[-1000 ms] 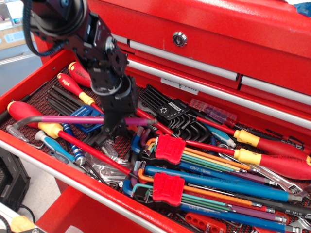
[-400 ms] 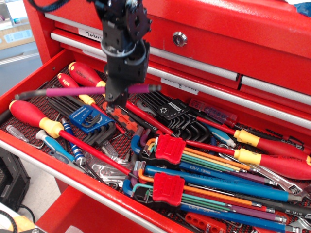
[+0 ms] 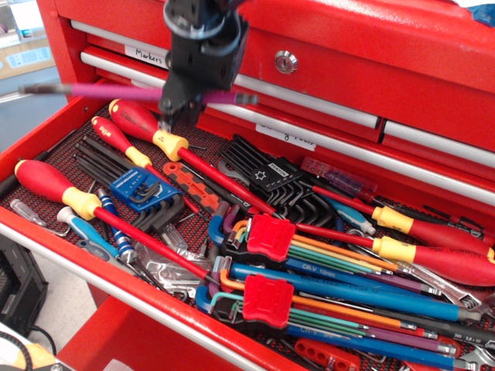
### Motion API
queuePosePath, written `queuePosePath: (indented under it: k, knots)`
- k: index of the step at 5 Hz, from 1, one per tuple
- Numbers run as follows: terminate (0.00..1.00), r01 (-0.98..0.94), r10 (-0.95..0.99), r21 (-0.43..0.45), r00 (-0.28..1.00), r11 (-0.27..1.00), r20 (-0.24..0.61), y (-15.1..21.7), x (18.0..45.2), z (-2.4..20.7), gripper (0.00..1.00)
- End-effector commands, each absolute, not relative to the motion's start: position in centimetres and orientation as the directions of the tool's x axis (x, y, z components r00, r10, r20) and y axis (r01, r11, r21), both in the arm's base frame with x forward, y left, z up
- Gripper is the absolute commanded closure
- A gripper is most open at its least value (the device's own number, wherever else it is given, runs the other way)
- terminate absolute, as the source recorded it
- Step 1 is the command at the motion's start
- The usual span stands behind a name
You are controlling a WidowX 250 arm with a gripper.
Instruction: Pick up violet Allen key
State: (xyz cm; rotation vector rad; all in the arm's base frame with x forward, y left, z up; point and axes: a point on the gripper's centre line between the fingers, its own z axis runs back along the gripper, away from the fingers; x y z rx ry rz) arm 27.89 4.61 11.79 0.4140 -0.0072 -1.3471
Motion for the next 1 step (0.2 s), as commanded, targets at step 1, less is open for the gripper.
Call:
queuePosePath:
  k: [1]
  knots:
    - [1.00,0.921,-0.945,0.388,0.153,0.029,-0.291,2.84,29.72,18.34,1.00]
